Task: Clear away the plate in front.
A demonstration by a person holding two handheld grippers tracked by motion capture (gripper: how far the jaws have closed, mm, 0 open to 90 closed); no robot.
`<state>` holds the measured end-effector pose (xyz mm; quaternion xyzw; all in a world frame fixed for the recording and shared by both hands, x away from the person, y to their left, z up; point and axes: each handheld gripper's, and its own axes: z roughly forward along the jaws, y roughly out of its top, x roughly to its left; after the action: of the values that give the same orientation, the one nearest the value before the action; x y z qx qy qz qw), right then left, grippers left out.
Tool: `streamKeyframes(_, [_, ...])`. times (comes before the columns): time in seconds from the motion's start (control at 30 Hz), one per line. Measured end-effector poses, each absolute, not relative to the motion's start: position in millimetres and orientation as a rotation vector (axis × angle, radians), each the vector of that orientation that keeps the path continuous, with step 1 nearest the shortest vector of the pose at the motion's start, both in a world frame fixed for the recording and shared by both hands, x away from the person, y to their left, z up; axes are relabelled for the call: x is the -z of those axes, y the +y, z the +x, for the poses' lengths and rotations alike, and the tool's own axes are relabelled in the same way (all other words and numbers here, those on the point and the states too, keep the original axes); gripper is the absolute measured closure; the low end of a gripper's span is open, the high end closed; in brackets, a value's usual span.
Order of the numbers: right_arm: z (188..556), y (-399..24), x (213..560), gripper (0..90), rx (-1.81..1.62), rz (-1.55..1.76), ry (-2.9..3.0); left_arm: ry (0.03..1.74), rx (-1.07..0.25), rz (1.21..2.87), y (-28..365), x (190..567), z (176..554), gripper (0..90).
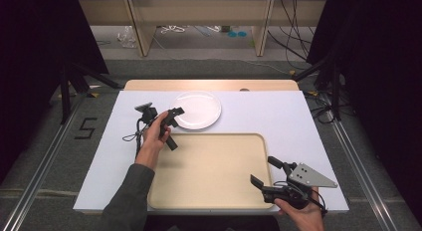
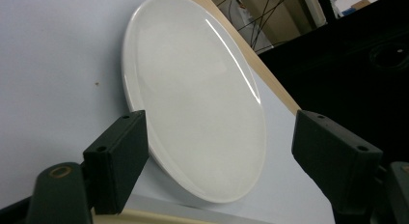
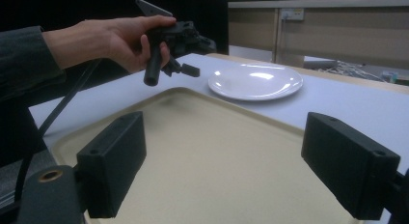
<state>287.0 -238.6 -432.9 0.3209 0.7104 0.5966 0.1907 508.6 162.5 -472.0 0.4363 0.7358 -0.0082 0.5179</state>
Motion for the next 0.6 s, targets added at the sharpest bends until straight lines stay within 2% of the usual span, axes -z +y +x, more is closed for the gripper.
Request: streamKeyframes(0.6, [286.8,-238.5,433.2,17.1,-1.653,0.92,1.989,1.811,0.086,0.963,162.9,478.0,516.3,21.3])
